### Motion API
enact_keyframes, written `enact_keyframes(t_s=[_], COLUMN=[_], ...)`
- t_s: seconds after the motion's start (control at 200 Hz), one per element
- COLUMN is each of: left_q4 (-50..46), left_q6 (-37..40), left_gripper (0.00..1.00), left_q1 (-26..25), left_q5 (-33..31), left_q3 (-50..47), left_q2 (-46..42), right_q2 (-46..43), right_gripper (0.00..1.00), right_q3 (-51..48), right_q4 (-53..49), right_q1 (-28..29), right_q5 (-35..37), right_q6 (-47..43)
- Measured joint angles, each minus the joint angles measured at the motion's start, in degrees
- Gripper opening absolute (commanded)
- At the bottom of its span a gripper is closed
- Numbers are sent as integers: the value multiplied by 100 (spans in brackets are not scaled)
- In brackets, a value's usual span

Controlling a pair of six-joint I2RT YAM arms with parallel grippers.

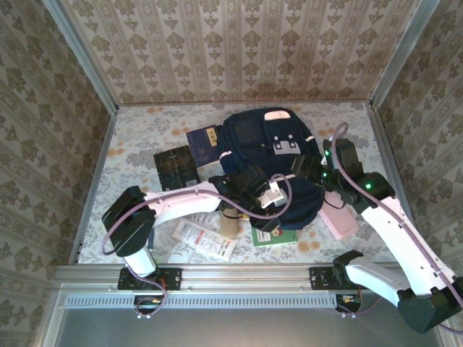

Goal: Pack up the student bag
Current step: Unzip the student bag at the top-center of the table.

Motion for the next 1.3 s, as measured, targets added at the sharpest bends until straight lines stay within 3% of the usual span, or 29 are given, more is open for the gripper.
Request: enact_keyframes(t_s=[0.375,0.475,0.57,0.64,0.72,0.8,0.94,1.085,1.3], left_q4=[35,251,275,208,-28,-332,-688,-761,-804], left_q6=[59,-173,-533,-758,-920,-1012,-1095,-1158,-1204], left_gripper=[53,54,54,54,55,55,55,55,55], left_q1=[-166,24,437,769,1086,1344,1742,1996,2120], left_q5=[365,367,240,-61,-503,-870,-1189,-1307,-1309], left_q3=[310,-225,-688,-756,-728,-695,-732,-946,-999], left_q2=[-120,-748,-1582,-2116,-2544,-2763,-2848,-2883,-2903], right_q2=[-581,-796,-979,-1021,-914,-496,302,654,575], right_gripper=[60,61,55,51,54,53,51,63,58], right_q3=[-363,-625,-1051,-1401,-1665,-1676,-1672,-1672,-1834], right_q4=[-219,-149,-131,39,87,136,155,195,706], right_q1=[-144,-138,-35,310,1134,1871,2608,2942,2964], right_q5=[-101,-557,-1095,-1327,-1281,-1001,-323,-20,-52], right_q6=[-22,-199,-282,-258,-166,122,901,1569,2428])
